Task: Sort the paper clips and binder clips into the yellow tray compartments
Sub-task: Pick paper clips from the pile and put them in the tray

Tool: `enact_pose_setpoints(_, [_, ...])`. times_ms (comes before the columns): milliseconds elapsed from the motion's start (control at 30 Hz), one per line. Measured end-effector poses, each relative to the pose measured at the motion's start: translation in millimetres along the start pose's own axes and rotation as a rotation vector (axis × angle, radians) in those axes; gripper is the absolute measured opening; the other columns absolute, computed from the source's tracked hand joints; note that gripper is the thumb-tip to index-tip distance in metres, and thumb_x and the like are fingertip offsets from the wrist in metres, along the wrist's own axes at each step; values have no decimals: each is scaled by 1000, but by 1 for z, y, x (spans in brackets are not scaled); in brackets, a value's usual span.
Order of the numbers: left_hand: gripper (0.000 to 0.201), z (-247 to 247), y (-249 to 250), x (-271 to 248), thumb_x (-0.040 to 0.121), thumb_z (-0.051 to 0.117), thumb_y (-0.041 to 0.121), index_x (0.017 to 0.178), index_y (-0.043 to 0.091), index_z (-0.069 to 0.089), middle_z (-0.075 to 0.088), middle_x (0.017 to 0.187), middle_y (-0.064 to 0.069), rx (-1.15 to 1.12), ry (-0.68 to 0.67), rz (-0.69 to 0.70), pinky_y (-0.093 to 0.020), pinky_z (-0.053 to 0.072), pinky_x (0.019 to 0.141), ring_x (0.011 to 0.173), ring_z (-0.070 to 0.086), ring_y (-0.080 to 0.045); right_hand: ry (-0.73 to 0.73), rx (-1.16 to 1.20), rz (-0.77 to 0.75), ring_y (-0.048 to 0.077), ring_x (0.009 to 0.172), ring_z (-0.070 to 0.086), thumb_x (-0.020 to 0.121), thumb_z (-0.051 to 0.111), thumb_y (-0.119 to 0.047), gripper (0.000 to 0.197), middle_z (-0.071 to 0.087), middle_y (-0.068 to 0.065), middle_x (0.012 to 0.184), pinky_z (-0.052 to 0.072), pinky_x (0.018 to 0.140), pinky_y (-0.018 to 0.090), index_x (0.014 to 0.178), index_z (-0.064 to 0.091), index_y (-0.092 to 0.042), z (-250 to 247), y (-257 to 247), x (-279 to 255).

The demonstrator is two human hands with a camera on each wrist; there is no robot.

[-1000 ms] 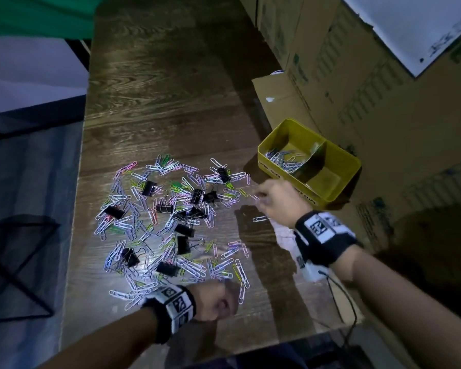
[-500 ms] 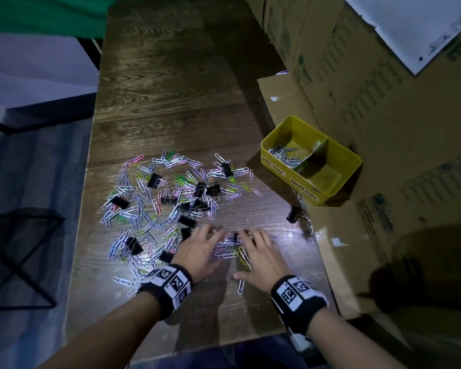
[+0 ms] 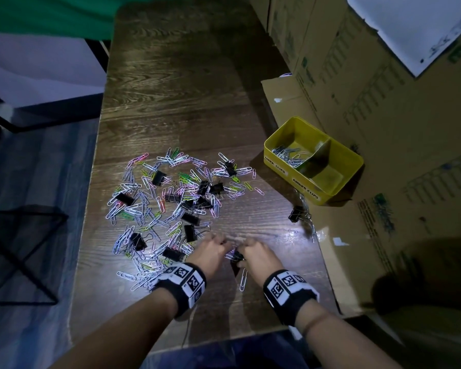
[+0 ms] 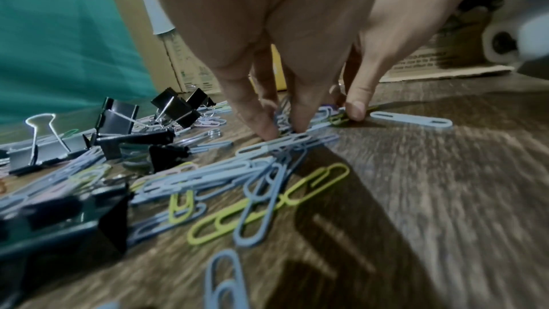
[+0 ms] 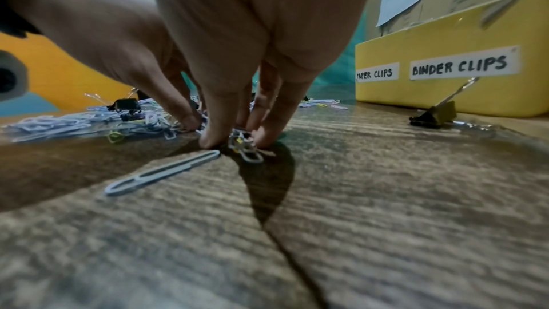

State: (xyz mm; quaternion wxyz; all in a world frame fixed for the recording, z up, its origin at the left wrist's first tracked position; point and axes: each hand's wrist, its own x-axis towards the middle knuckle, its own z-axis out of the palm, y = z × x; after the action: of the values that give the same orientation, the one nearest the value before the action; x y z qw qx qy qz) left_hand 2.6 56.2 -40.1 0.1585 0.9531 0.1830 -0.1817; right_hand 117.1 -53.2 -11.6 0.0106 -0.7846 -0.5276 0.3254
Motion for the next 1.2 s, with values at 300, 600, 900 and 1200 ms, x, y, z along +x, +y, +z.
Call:
enact_pose_setpoints(300, [19, -8, -15, -6, 88, 52, 6, 105, 9, 61, 64, 108, -12, -188, 91, 79, -35, 48, 87, 100, 60, -27, -61, -198, -31, 37, 104, 59, 87, 42, 11, 28, 58, 23, 110, 48, 83, 42, 109, 59, 7, -13, -2, 3])
enact_pose_setpoints(600, [8, -22, -21, -3, 79, 70, 11, 85, 16, 69, 56, 65, 10, -593, 144, -304, -16, 45, 59, 60, 53, -4, -51, -147, 84, 37, 97, 63, 82, 47, 11, 30, 64, 23, 101, 52, 78, 40, 106, 62, 3, -15, -11, 13])
enact_pose_setpoints(900, [12, -48, -38, 1, 75, 69, -7, 82, 2, 65, 69, 75, -13, -1241, -12, -414, -33, 59, 69, 64, 67, -21, 91, 247, 200, 28, 79, 62, 82, 59, -9, 11, 60, 13, 78, 49, 66, 30, 85, 70, -8, -31, 4, 18])
enact_pose_setpoints(1200, [16, -161, -16, 68, 76, 64, -12, 87, 0, 62, 68, 61, -7, -1389, -9, -165, -24, 57, 57, 51, 63, -15, 439, 906, 333, 10, 65, 64, 71, 74, -3, 13, 72, 5, 73, 56, 73, 26, 82, 74, -10, -67, 29, -2])
